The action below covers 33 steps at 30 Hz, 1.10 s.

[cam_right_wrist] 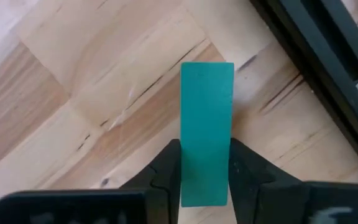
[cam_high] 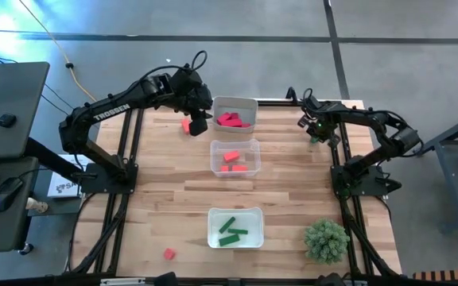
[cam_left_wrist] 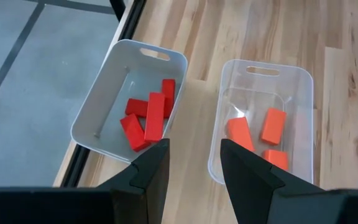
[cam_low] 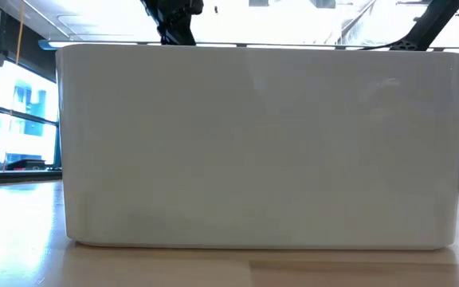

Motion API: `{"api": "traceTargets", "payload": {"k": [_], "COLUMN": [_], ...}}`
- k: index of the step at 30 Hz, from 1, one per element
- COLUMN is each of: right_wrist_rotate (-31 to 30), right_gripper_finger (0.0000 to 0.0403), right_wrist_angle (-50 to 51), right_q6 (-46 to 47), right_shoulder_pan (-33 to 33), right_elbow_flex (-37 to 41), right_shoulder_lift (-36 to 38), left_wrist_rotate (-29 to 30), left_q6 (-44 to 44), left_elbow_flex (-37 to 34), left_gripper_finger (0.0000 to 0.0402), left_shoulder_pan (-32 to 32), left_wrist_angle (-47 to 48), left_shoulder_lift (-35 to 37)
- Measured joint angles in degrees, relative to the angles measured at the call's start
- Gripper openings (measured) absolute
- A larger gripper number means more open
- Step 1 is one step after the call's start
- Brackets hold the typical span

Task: Sort & place blocks by color
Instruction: Put the green block into the white bin

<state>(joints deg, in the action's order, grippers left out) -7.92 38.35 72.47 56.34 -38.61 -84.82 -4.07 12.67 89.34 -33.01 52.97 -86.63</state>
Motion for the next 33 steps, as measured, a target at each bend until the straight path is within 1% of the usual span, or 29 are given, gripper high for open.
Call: {"api": "traceTargets", "payload": {"k": [6,8,11,20,27,31,33], "right_wrist_rotate": [1.69,3.77,7.04,9.31,9.39,9.63,9.68], "right_gripper_finger": [0.0075,0.0075,0.0075,0.0075,0.0075,0.0075,0.0075], "right_wrist_angle": [0.11,-0.13,-0.54,-0.3,-2.2,-6.88,-11.07], "right_q6": [-4.08,-4.42,-4.64,-5.47,-5.03,-5.55,-6.71], "right_shoulder_pan": [-1.5,-2.92,-5.67,-15.79,-23.08,-27.0,-29.2], "right_elbow_flex": [0.03,0.22,0.22,0.2,0.13,0.11,0.11], "right_shoulder_lift": [0.59,1.87,5.21,16.24,23.32,26.35,27.38], "left_wrist_rotate": [0.01,0.01,0.01,0.03,0.03,0.03,0.03], "left_q6": [0.0,0.0,0.01,-0.42,-6.46,-11.03,-13.11], "left_elbow_flex": [0.0,0.0,0.0,0.0,0.0,0.0,0.0], "left_gripper_finger": [0.0133,0.0133,0.0133,0.0133,0.0133,0.0133,0.0133], "left_shoulder_pan": [-0.02,-0.02,-0.02,-0.02,-0.02,-0.01,0.08], "left_wrist_angle": [0.0,0.0,-0.02,-0.03,-0.02,0.29,0.85], "left_shoulder_lift": [0.0,0.0,0.0,0.0,0.0,0.0,0.0]}}
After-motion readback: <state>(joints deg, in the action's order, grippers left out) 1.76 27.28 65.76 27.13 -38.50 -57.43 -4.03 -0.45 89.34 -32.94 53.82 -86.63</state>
